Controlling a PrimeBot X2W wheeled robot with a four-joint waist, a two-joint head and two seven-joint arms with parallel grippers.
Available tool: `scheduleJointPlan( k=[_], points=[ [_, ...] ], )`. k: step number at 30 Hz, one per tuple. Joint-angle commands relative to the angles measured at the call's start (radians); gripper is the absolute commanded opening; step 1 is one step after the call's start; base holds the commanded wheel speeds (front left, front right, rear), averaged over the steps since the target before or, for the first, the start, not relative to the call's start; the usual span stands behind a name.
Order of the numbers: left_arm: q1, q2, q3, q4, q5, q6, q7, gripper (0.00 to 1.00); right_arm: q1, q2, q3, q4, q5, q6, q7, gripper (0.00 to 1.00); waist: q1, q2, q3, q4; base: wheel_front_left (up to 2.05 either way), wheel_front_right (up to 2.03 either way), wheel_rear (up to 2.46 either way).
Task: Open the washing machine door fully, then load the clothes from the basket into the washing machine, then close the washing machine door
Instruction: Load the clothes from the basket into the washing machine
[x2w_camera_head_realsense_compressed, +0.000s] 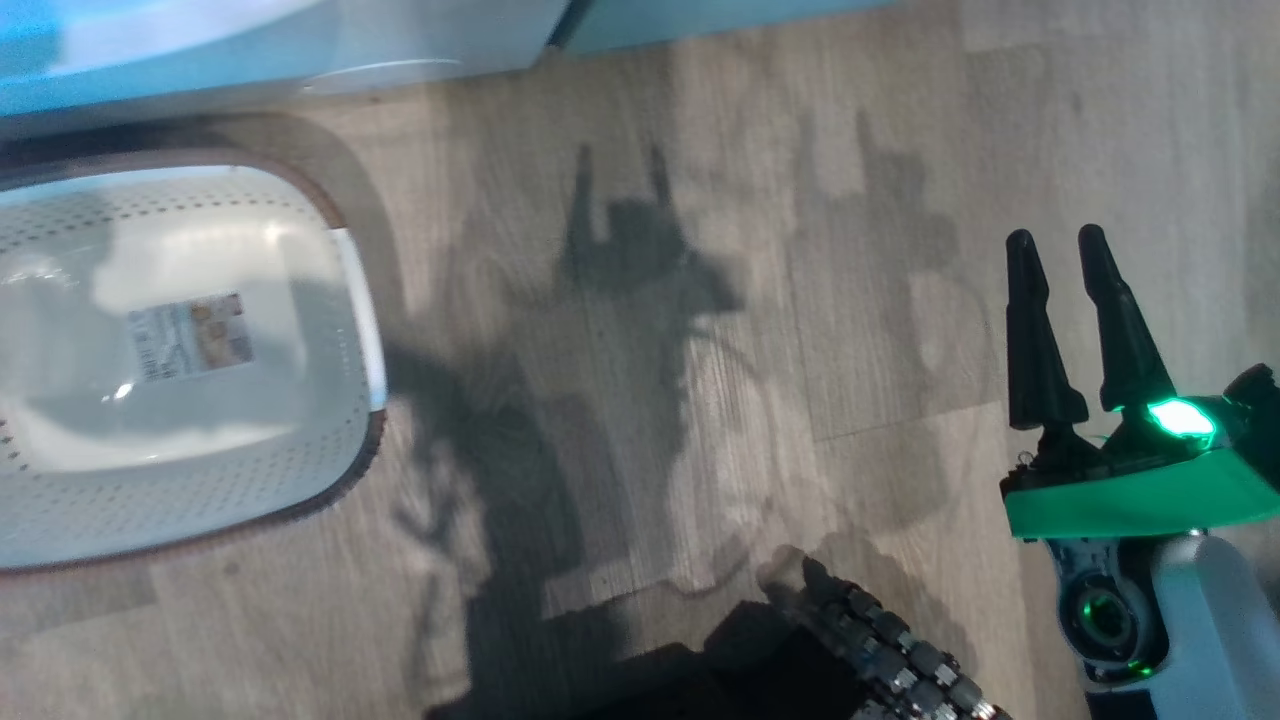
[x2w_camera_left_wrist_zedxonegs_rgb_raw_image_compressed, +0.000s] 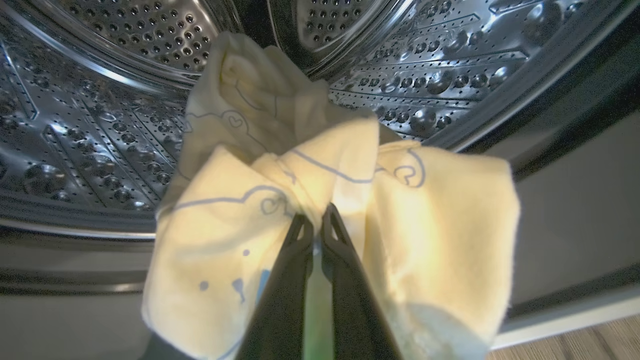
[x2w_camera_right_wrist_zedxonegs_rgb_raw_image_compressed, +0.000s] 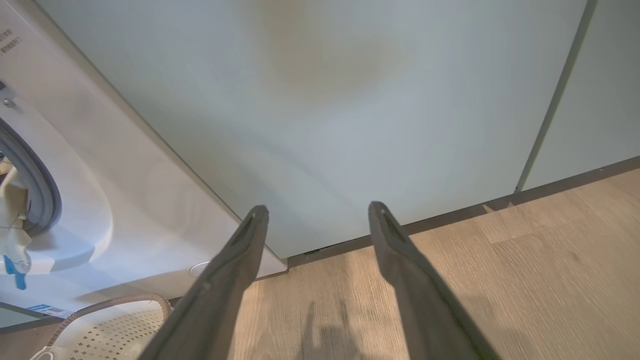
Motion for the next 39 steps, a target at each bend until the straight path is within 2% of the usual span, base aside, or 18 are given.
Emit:
scheduleJointPlan(
  k=[1,8,15,21,27,30,33,38,39],
  points=[
    [-0.065,0.071,0.051,0.006,-0.005,-0.013,0.013,0.00,0.018,-0.017,0.020,-0.031,0.009,-0.003,-0.006,1.00,-0.0001,0.0000,0.012,-0.024,0.00,0.00,0.00],
    [-0.210,0.079,0.020,0.122,-0.010,-0.064,0.048,0.00,0.020,-0.017,0.035,-0.037,0.027,-0.003,-0.006,1.00,-0.0001,0.0000,0.028,-0.061,0.00,0.00,0.00],
    [-0.404,0.069,-0.047,0.234,0.053,-0.114,0.036,0.00,0.020,-0.017,0.058,-0.039,0.052,-0.003,-0.006,1.00,-0.0001,0.0000,0.053,-0.108,0.00,0.00,0.00],
    [-0.553,0.034,-0.086,0.329,0.112,-0.134,-0.035,0.00,0.022,-0.017,0.072,-0.041,0.071,-0.003,-0.006,1.00,-0.0001,0.0000,0.069,-0.142,0.00,0.00,0.00],
    [-0.649,0.038,-0.144,0.385,0.247,-0.145,-0.231,0.00,0.027,-0.017,0.081,-0.045,0.080,-0.003,-0.006,1.00,-0.0001,0.0000,0.075,-0.157,0.00,0.00,0.00],
    [-0.677,0.019,-0.152,0.434,0.266,-0.137,-0.296,0.00,0.029,-0.017,0.082,-0.048,0.080,-0.003,-0.006,1.00,-0.0001,0.0000,0.076,-0.156,0.00,0.00,0.00],
    [-0.683,0.007,-0.153,0.497,0.263,-0.132,-0.316,0.00,0.029,-0.017,0.080,-0.049,0.079,-0.003,-0.006,1.00,-0.0001,0.0000,0.076,-0.151,0.00,0.00,0.00],
    [-0.682,-0.019,-0.157,0.576,0.219,-0.158,-0.264,0.00,0.030,-0.017,0.073,-0.048,0.070,-0.003,-0.006,1.00,-0.0001,0.0000,0.071,-0.137,0.00,0.00,0.00],
    [-0.684,-0.022,-0.158,0.580,0.216,-0.160,-0.263,0.03,0.030,-0.017,0.072,-0.047,0.068,-0.003,-0.006,1.00,-0.0001,0.0000,0.070,-0.134,0.00,0.00,0.00]
  ],
)
